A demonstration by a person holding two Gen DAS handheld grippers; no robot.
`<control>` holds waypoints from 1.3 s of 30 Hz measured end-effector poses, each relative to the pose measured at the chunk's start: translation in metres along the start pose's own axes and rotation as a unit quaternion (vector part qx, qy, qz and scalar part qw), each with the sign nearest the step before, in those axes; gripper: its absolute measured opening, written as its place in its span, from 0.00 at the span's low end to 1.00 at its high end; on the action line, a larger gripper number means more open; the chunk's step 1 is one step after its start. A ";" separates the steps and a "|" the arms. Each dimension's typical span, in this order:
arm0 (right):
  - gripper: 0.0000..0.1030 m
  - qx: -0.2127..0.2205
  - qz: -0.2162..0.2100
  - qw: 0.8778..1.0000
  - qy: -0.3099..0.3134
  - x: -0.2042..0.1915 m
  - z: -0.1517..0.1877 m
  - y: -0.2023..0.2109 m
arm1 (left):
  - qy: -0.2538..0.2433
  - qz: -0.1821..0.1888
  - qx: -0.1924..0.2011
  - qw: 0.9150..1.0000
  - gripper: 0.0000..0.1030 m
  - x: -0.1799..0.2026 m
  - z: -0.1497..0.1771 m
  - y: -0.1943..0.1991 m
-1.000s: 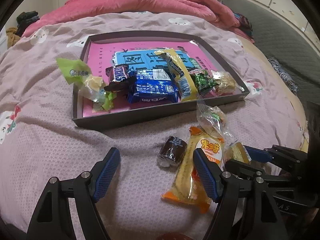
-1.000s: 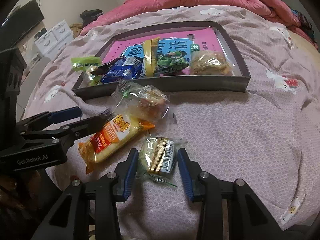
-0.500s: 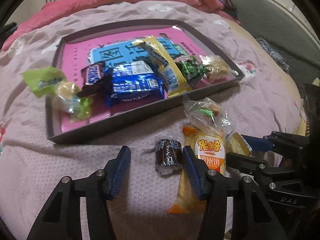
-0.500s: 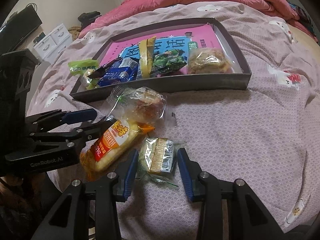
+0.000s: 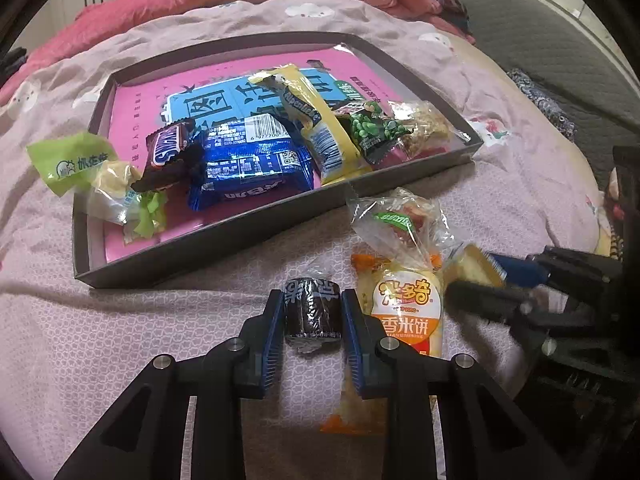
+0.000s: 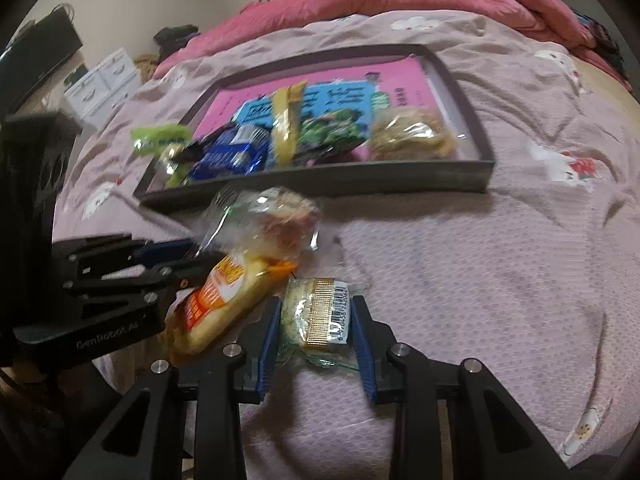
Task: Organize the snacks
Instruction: 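Close the left tool on the dark round candy while the right tool grips the cracker packet, then carry the dark candy over the tray with the left tool while the right tool carries the cracker packet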
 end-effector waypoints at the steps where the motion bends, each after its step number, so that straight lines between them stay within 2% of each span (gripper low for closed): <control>1: 0.33 0.005 0.002 1.000 -0.004 0.002 -0.001 0.003 | -0.001 -0.001 0.001 1.000 0.28 0.000 0.000 0.001; 9: 0.33 0.067 0.010 0.997 -0.026 0.016 -0.012 0.028 | 0.005 0.003 0.014 1.000 0.28 0.000 0.008 0.013; 20: 0.33 0.098 0.025 0.994 -0.042 0.026 -0.018 0.041 | 0.042 0.001 0.057 0.997 0.28 -0.019 0.004 0.042; 39: 0.33 0.151 0.033 0.988 -0.001 0.011 -0.031 0.060 | 0.103 -0.017 0.114 0.988 0.28 -0.051 0.000 0.073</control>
Point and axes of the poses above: each gripper's, at about its wrist camera, not at the fingertips, and y roughly against the way its jaws point, x to its right, z to its underside, the point moved 5 cm from there along -y, roughly the way its jaws point, and after that the axes turned 11 degrees about -x, right-handed, at the moved point
